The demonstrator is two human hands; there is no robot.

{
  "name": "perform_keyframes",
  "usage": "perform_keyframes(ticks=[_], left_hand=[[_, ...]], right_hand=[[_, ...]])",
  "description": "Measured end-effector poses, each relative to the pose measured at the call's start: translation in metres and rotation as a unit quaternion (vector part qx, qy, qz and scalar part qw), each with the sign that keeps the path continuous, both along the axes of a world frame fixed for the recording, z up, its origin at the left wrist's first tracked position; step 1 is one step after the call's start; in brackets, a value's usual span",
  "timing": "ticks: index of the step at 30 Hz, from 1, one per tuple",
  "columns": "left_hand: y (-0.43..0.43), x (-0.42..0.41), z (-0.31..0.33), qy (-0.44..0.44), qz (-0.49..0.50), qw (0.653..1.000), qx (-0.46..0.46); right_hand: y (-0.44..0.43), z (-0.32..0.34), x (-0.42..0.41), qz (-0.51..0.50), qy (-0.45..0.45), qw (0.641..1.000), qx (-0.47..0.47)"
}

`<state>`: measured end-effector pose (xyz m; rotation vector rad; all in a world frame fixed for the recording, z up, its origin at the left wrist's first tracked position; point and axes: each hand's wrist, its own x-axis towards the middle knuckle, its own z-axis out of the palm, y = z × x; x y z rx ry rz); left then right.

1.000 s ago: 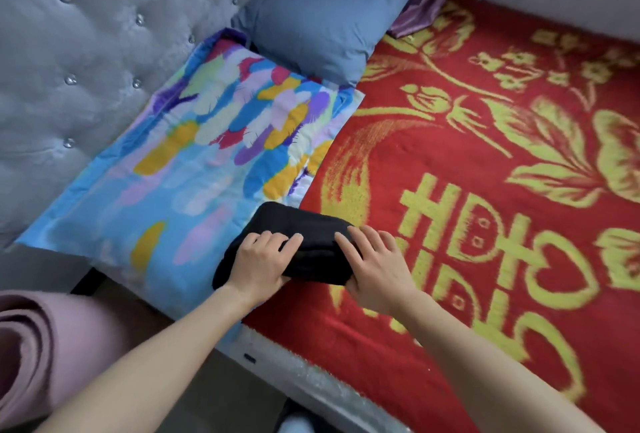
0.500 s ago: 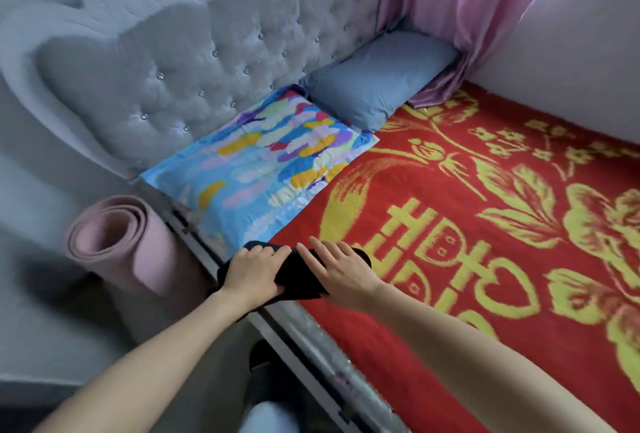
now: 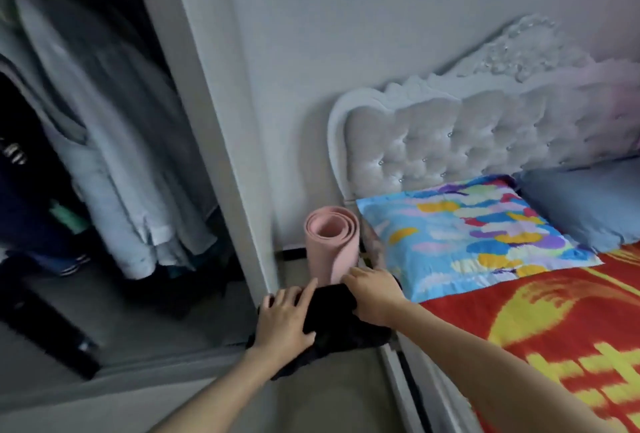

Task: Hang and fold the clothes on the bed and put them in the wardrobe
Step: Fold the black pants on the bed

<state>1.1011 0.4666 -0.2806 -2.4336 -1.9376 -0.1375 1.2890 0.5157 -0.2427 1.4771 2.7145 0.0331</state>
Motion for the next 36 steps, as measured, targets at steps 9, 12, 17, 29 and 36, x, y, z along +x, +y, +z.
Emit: perform_keyframes(ticks=[9, 12, 17, 29, 36], left_hand=[[-0.072, -0.26, -0.039, 0.039, 0.14, 0.989, -0.01], [-0.081, -0.331, -0.041, 0.045, 0.18, 0.982, -0.031], [-0.079, -0.401, -0.046, 0.034, 0.196, 0.972, -0.123], [-0.029, -0.425, -0.088, -0.013, 0.162, 0.967, -0.195], [0.023, -0.436, -0.096, -0.008, 0.153, 0.971, -0.186]], right_hand=[[-0.004, -0.049, -0.271, 0.167, -0.03, 0.984, -0.057], [-0.005, -0.062, -0.351, 0.203, -0.038, 0.976, -0.067], [-0.007, -0.083, -0.421, 0.193, -0.043, 0.972, -0.127], [0.032, -0.118, -0.442, 0.116, -0.092, 0.953, -0.266], [0.084, -0.131, -0.449, 0.103, -0.072, 0.962, -0.241]])
